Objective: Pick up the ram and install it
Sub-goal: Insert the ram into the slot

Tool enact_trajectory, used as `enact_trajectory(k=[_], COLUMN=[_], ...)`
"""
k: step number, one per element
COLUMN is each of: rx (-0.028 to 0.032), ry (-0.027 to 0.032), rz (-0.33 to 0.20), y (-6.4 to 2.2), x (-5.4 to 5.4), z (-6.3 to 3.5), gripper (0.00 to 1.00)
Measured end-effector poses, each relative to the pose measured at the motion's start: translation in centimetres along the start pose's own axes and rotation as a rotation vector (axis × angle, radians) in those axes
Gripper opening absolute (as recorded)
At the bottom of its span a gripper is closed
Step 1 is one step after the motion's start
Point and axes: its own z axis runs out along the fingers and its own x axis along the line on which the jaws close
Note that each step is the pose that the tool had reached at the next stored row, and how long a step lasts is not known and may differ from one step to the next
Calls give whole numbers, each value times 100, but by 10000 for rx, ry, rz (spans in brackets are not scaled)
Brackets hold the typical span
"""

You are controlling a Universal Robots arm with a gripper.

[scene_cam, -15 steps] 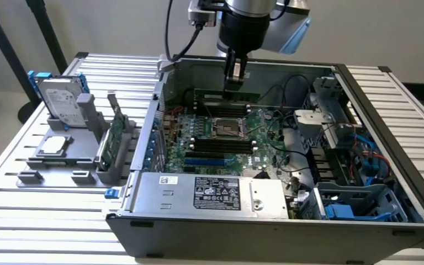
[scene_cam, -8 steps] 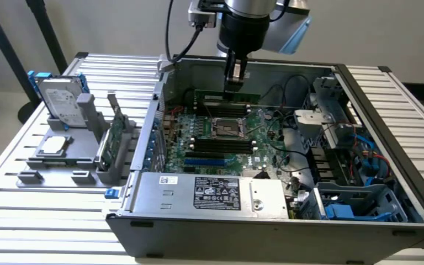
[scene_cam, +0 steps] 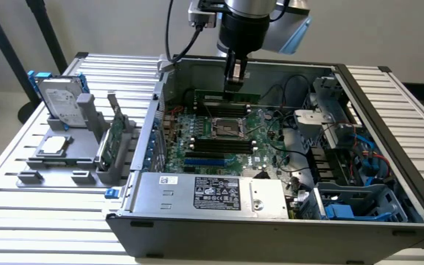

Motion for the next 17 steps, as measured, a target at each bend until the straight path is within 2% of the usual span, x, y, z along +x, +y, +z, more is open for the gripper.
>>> enact_trajectory(k=[3, 6, 10, 13, 17], rx=[7, 36, 53, 81, 164], ry=[18, 217, 405, 450, 444], rz=[1, 14, 26, 29, 26], y=[0, 1, -1, -4, -4], x=[0, 1, 3, 5, 13], z=[3, 23, 62, 108, 172], gripper=[14, 14, 14, 14, 14])
